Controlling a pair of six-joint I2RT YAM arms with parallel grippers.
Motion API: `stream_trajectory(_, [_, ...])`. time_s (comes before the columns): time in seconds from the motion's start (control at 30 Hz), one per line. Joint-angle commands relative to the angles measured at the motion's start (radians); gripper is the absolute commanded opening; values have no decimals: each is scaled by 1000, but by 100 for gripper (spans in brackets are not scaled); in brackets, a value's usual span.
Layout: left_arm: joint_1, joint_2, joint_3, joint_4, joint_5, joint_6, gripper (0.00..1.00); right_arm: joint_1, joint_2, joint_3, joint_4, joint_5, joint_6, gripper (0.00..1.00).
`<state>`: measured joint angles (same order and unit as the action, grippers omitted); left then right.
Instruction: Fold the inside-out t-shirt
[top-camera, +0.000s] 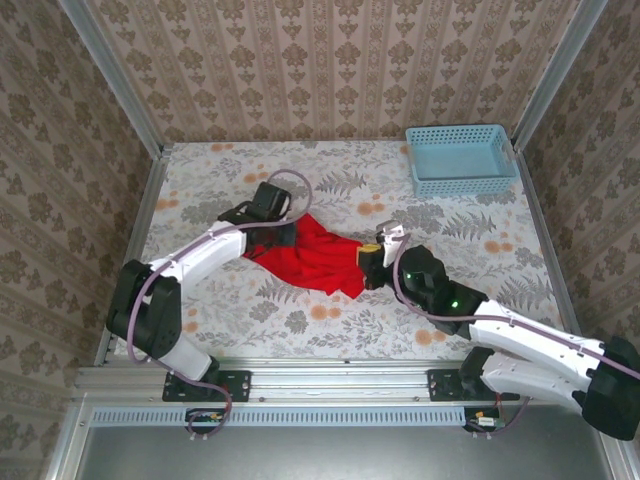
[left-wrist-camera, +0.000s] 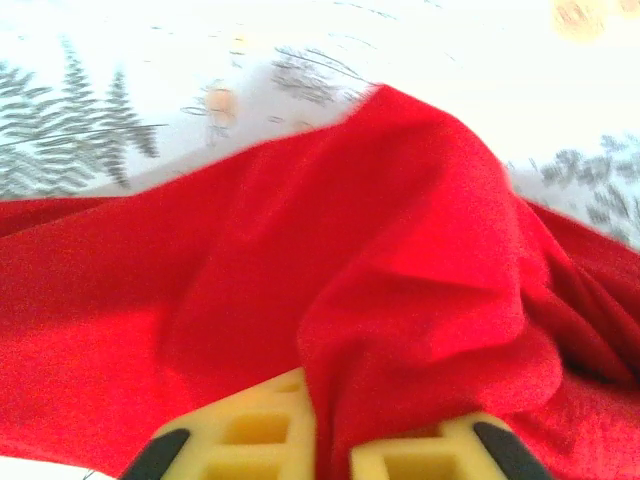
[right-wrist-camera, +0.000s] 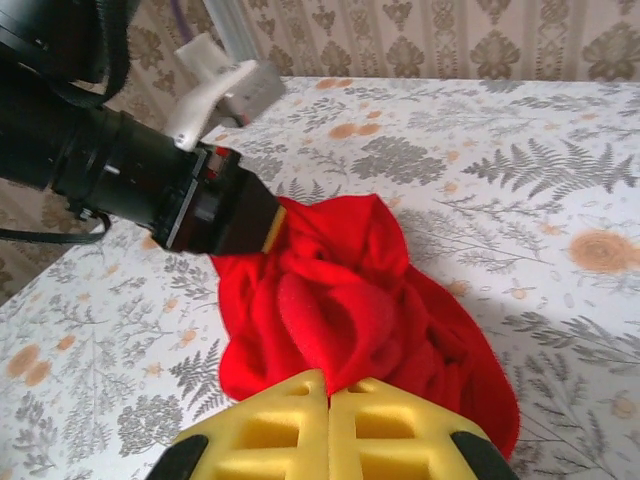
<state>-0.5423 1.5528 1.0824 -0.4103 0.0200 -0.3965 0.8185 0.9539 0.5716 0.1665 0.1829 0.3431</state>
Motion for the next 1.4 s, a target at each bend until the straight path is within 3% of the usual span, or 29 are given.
stream_trajectory(0.0, [35, -44, 8, 21, 36, -8, 4, -18, -19, 34, -55, 60, -27, 0])
stream_trajectory(0.13, [81, -82, 55, 16, 84, -10, 1, -50, 18, 105, -108, 111, -36, 0])
stream_trajectory(0.2, [147, -101, 98, 12, 138, -20, 0, -81, 33, 153, -124, 120, -45, 0])
stream_trajectory(0.33, [258, -170, 210, 26, 243, -70, 0, -111, 27, 287, -127, 95, -117, 0])
stream_trajectory(0.43, [274, -256, 217, 81, 244, -80, 0, -112, -1, 325, -109, 61, -148, 0])
stream_trajectory(0.6, [280, -322, 30, 205, 298, -119, 0, -94, -29, 155, -77, 14, -114, 0])
stream_trajectory(0.77, [305, -293, -215, 333, 408, -172, 0, -20, 78, -94, -57, 45, 82, 0])
stream_trajectory(0.93, [289, -252, -349, 420, 484, -198, 0, 27, 256, -92, -117, -8, 190, 0])
stream_trajectory(0.97, [287, -257, -371, 436, 491, -207, 0, 29, 269, -64, -151, 9, 181, 3])
stream_trajectory(1.07, [287, -285, -411, 452, 499, -218, 0, 28, 268, 28, -245, 68, 134, 31])
stream_trajectory(1.17, [281, -320, -428, 438, 502, -208, 0, 27, 263, 115, -278, 61, 73, 49])
stream_trajectory(1.23, [279, -343, -439, 431, 506, -202, 0, 26, 287, 181, -309, 61, 55, 53])
stream_trajectory(1.37, [274, -404, -464, 425, 507, -200, 0, 26, 418, 331, -372, 51, 53, 54])
